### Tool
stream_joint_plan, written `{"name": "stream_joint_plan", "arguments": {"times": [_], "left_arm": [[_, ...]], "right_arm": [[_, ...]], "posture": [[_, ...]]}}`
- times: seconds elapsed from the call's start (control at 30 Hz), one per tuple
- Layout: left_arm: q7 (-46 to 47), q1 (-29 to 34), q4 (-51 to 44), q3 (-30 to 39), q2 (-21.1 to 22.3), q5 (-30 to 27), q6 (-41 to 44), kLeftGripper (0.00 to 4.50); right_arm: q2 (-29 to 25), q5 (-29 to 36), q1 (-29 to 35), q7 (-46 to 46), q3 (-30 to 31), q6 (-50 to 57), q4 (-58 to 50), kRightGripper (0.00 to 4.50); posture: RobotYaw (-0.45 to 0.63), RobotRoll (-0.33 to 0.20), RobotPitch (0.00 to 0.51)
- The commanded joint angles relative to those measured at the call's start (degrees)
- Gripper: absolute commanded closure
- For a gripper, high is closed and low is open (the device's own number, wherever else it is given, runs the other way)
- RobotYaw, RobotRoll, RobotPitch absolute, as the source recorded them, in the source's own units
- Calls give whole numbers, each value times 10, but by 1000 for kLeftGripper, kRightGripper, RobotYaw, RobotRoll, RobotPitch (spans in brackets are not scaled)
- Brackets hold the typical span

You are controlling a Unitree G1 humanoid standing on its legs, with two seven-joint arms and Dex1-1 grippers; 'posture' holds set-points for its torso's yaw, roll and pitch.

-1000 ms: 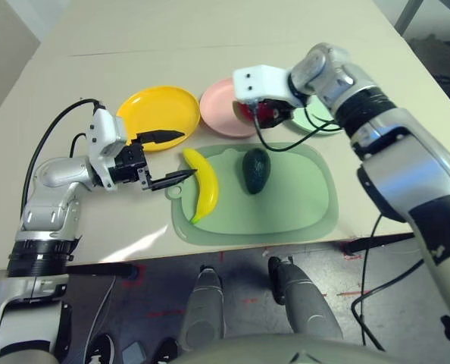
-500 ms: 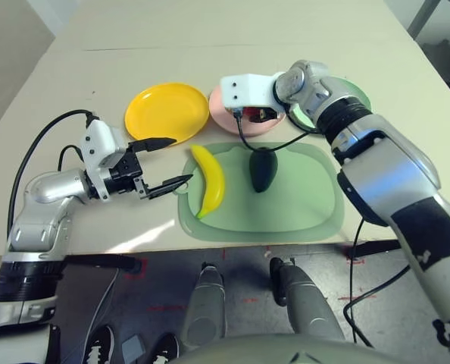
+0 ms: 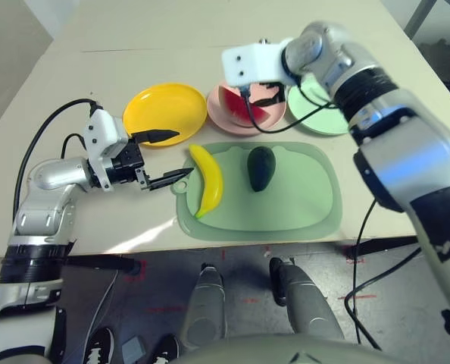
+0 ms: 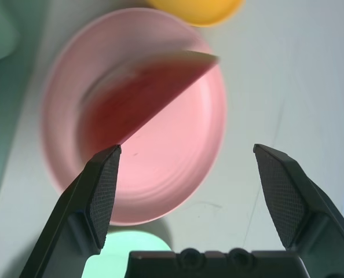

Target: Place the fruits into color-matched plates.

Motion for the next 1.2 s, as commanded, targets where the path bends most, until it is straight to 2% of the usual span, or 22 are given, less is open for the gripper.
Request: {"name": "stream_joint_plan", "arguments": {"times": [0.03,0.17,0.37,0.57,0.8,1.2], "left_arm": [[-49,15,-6,0,5,-22,-10,0],[-132,24,-12,0,13,-59,-19,0],[-145,14,-19,-1,5,-74,-10,0],[-143,14,-16,-1,8,-70,-6,0],[-142,0,29,18,36,-55,-20,0],[-139,10,27,17,35,-49,-27,0]], "right_arm": [[-38,1,28,108,19,-99,-61,16],[-101,58,100,233,28,-192,-208,16],[-138,93,128,276,24,-228,-288,16],[-139,112,143,279,32,-249,-320,16],[-120,125,166,279,42,-252,-348,16],[-107,116,197,271,57,-246,-353,16]], "posture": [[-29,0,228],[-44,0,230],[-50,0,235],[-49,0,235],[-32,0,238],[-23,0,241]]}}
